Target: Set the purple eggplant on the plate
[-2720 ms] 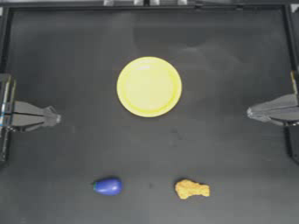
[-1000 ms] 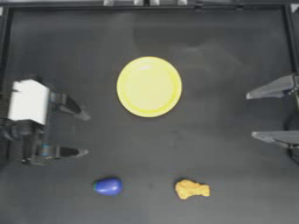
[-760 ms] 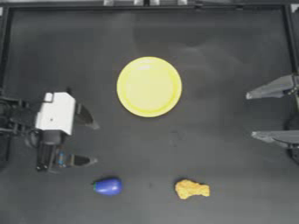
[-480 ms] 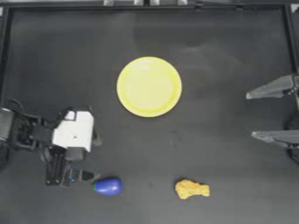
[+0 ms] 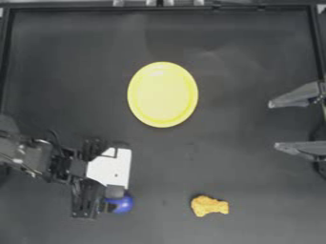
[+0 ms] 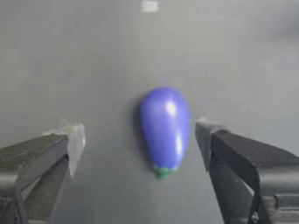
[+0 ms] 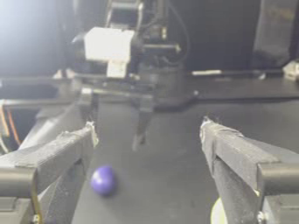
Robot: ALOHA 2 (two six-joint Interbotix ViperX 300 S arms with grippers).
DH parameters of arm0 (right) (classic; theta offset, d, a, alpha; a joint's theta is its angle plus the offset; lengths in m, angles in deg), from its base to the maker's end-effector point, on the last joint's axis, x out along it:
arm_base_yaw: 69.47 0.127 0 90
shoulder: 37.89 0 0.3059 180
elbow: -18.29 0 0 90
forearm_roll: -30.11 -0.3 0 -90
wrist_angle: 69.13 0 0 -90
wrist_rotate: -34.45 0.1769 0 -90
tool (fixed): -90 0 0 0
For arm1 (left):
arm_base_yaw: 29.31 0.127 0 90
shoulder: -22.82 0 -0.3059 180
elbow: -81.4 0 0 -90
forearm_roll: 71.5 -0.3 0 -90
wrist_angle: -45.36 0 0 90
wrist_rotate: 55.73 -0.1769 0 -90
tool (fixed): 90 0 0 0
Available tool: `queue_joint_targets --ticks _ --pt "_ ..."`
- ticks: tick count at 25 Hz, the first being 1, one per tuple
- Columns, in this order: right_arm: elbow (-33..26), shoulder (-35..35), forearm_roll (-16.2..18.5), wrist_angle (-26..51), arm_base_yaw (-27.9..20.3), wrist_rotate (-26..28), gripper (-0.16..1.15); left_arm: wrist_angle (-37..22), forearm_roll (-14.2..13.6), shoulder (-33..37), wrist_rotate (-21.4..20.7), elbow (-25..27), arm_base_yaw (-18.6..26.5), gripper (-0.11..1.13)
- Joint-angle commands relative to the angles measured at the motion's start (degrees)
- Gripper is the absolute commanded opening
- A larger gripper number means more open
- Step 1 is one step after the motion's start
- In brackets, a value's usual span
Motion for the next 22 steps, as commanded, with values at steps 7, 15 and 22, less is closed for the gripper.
queue_joint_targets --ticks 7,15,22 --pt "-0.44 -0.26 -0.26 -0.35 -0.09 0.00 1.01 -1.05 -0.35 -4.92 2.99 -3.69 -2.90 1.03" --pt "-0.35 -0.18 -0.26 -0.53 0.00 0.09 1.01 -2.99 -0.26 -9.76 3.69 -6.06 -3.69 1.03" --pt "-0.26 -0.18 -0.26 -0.62 0.00 0.09 1.01 -3.25 -0.62 -12.66 3.87 -6.33 -2.99 1.03"
